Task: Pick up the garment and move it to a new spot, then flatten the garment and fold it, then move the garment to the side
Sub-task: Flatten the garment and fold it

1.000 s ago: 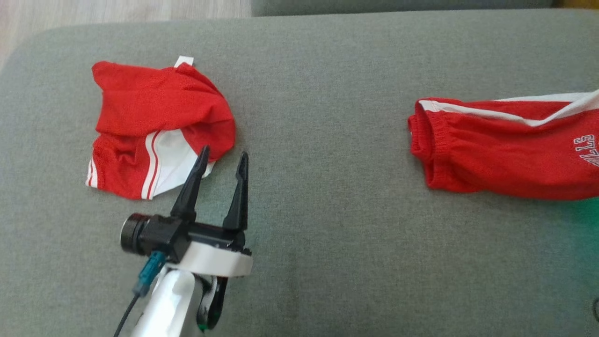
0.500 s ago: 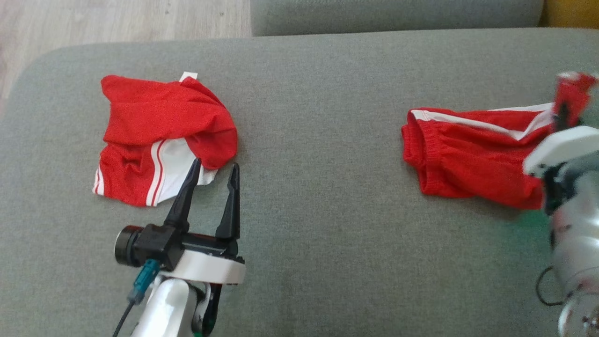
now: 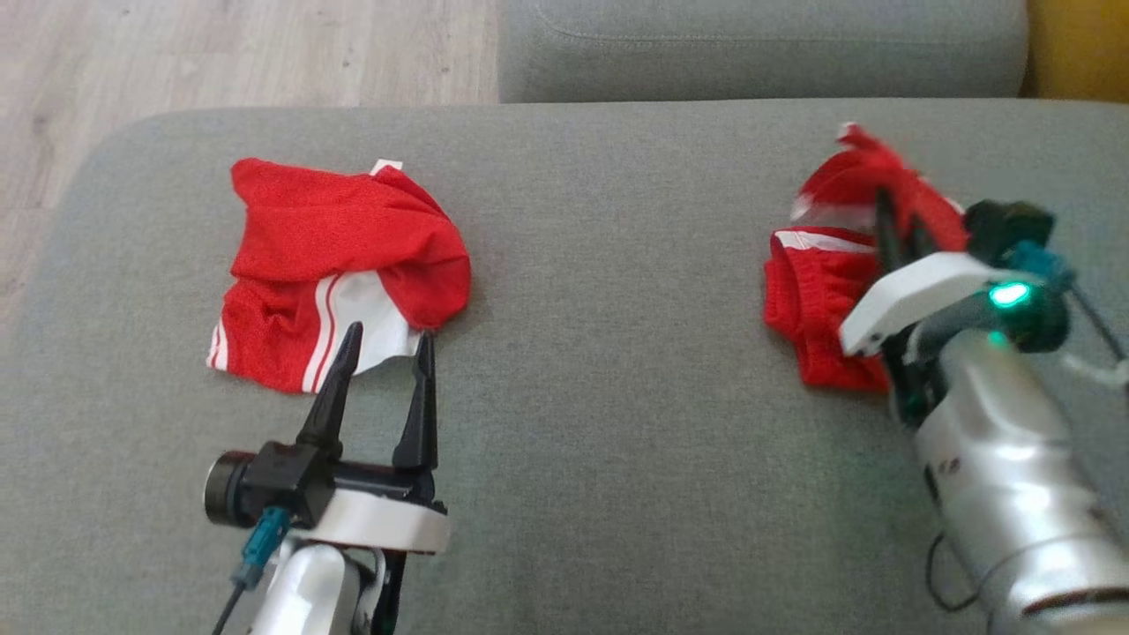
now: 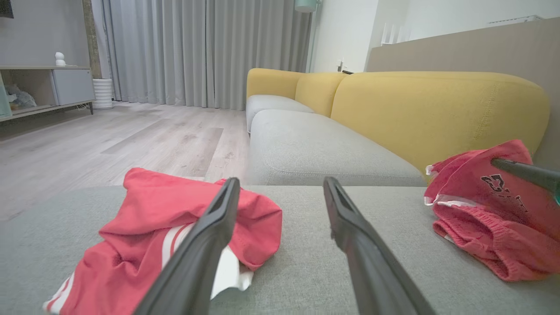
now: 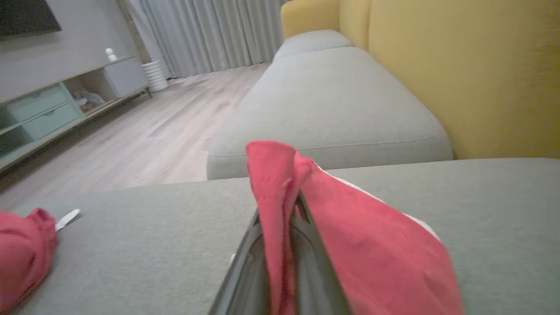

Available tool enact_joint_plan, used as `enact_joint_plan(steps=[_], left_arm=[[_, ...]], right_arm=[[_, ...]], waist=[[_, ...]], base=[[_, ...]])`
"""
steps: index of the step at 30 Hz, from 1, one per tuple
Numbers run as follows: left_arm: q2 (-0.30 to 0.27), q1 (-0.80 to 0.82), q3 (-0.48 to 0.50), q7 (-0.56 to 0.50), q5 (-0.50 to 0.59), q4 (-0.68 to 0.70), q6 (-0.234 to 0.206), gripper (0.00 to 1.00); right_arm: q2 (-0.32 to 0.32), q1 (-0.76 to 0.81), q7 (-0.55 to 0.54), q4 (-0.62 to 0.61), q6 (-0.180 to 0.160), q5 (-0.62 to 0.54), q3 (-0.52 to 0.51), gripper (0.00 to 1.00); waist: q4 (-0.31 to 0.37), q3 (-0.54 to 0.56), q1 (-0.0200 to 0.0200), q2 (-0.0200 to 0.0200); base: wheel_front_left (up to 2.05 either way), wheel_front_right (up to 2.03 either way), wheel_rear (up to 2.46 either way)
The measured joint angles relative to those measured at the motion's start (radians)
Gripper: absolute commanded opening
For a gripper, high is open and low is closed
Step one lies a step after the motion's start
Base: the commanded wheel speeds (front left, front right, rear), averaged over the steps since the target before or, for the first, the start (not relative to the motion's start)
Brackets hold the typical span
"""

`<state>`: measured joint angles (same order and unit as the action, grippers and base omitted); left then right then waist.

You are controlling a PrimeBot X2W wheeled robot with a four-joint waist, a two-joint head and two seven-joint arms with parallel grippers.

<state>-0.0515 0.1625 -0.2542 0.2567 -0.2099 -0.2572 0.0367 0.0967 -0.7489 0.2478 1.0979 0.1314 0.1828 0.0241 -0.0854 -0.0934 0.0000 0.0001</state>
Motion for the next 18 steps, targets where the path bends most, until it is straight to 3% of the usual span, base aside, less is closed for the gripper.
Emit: enact_joint_plan(steps=[4,10,16,17,18], left_arm=[[0.000,-0.018,0.000,0.000,0.000,-0.008,0.000,1.00],[-0.001,-0.026,0.002,0.000,0.000,-0.014,0.000,1.00],[-0.002,-0.027,0.006,0.000,0.000,-0.015,-0.001,1.00],[-0.002,-0.028,0.007,0.000,0.000,-0.015,-0.001,1.00],[-0.004,-0.029,0.009,0.000,0.000,-0.015,-0.001,1.00]], right_arm=[[0.012,0.084,-0.028,-0.101,0.000,0.146,0.199,0.00],[0.124,0.194,-0.112,-0.231,0.000,0.306,0.439,0.00],[0.201,0.237,-0.201,-0.318,0.000,0.391,0.655,0.00],[0.209,0.239,-0.224,-0.322,0.000,0.404,0.682,0.19],[0.215,0.242,-0.229,-0.328,0.000,0.415,0.696,0.19]], waist=[[-0.012,0.015,0.0000,0.0000],[-0.026,0.037,0.0000,0.0000],[-0.019,0.050,0.0000,0.0000],[-0.015,0.051,-0.0001,0.0000],[-0.010,0.052,-0.0001,0.0000]], base=[[0.00,0.00,0.00],[0.00,0.00,0.00],[0.00,0.00,0.00],[0.00,0.00,0.00],[0.00,0.00,0.00]])
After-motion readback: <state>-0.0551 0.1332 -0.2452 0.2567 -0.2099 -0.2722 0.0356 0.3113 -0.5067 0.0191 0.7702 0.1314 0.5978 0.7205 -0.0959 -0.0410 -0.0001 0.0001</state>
